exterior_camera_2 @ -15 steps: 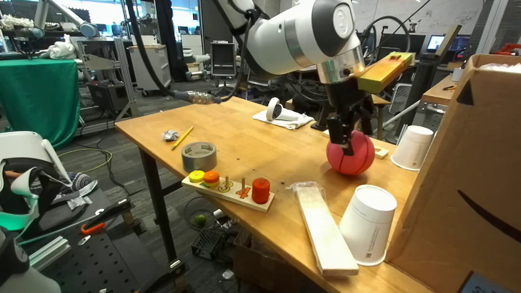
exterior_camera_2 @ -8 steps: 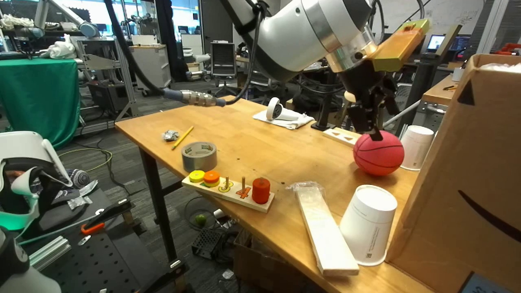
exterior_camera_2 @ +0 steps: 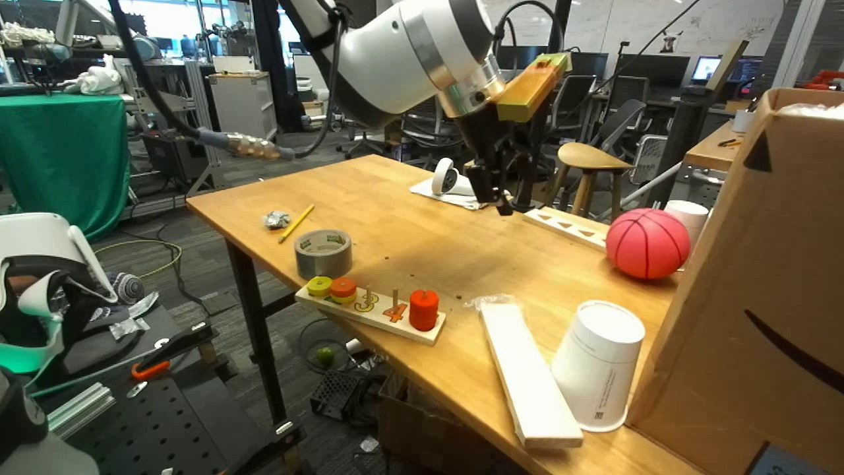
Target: Push the basketball toy to the right.
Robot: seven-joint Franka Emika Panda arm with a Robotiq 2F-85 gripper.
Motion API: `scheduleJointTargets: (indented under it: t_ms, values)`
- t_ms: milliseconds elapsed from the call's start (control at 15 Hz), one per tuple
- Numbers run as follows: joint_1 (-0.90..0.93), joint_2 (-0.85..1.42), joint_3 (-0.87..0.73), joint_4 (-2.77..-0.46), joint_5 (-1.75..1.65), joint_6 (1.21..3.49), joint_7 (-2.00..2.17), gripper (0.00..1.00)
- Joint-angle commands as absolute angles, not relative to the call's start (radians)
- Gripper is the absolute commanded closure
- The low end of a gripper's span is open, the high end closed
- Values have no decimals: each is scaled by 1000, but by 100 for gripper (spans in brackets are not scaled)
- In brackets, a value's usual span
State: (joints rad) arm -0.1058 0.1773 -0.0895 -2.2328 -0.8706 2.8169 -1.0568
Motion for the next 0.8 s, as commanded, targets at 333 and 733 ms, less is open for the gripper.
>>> scheduleJointTargets:
  t_ms: [333,733]
  values:
    - [-118,189,46,-2294,-610,2808,-1275,0]
    - [-80,208,17,-2300,-499,2796,-1316,0]
